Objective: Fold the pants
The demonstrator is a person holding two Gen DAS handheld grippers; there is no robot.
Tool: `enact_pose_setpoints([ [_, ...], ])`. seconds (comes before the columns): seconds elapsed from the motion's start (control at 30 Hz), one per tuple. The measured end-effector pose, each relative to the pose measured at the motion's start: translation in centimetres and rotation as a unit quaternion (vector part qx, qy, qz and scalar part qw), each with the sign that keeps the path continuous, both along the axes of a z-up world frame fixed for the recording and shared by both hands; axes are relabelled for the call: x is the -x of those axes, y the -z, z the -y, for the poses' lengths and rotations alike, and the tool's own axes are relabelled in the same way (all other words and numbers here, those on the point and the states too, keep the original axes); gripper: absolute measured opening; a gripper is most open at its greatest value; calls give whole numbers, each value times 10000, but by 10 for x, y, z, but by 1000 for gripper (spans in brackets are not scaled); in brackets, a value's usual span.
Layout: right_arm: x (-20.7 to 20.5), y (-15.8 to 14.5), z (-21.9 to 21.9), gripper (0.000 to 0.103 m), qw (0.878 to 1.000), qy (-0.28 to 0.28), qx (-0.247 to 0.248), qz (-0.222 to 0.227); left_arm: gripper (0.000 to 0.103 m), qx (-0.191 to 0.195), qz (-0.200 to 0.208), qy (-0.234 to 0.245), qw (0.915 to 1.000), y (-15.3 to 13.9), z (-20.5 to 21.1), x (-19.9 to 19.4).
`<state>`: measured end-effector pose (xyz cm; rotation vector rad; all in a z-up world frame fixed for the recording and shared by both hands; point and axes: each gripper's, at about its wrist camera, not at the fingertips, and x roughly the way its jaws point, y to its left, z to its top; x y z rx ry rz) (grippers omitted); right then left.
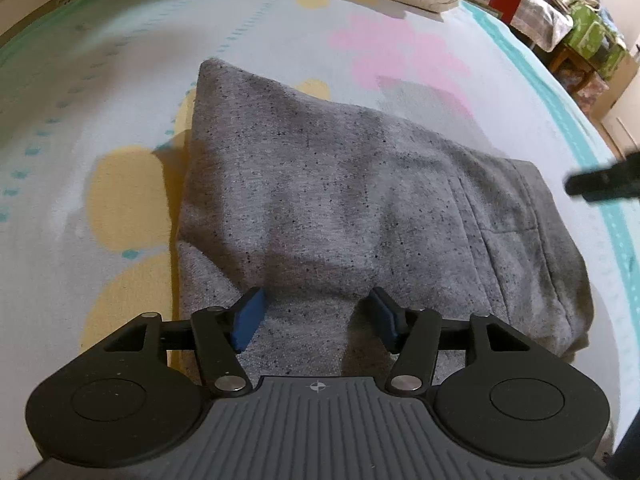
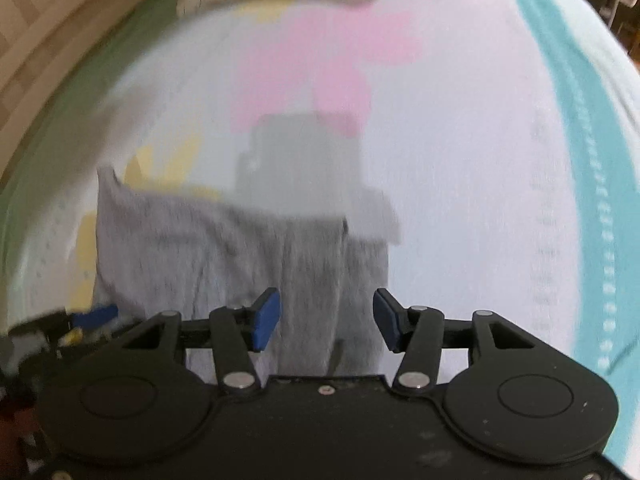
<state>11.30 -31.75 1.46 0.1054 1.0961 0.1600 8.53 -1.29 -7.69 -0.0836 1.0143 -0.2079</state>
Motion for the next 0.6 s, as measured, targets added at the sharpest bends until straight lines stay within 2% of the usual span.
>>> enact_pose_setpoints([
  [0.13, -22, 14, -10, 56, 9994, 21, 263, 208, 56, 105, -24, -2, 9999, 0, -4, 1],
  [0.23, -37, 47, -12, 62, 9982, 65, 591, -75, 56, 238, -11, 2, 9997, -1, -9, 1],
  [0.3, -38, 56, -2, 80, 9985, 229, 479, -88, 56, 410, -6, -22, 9992, -6, -17, 1],
  [0.43, -41, 60, 16, 81, 9989, 401, 72, -249, 57, 541, 241, -325, 9977, -23, -35, -17],
  [0.6, -42, 61, 25, 81, 9987, 430, -27, -264, 58, 236, 408, -607, 9970, -35, -44, -69],
])
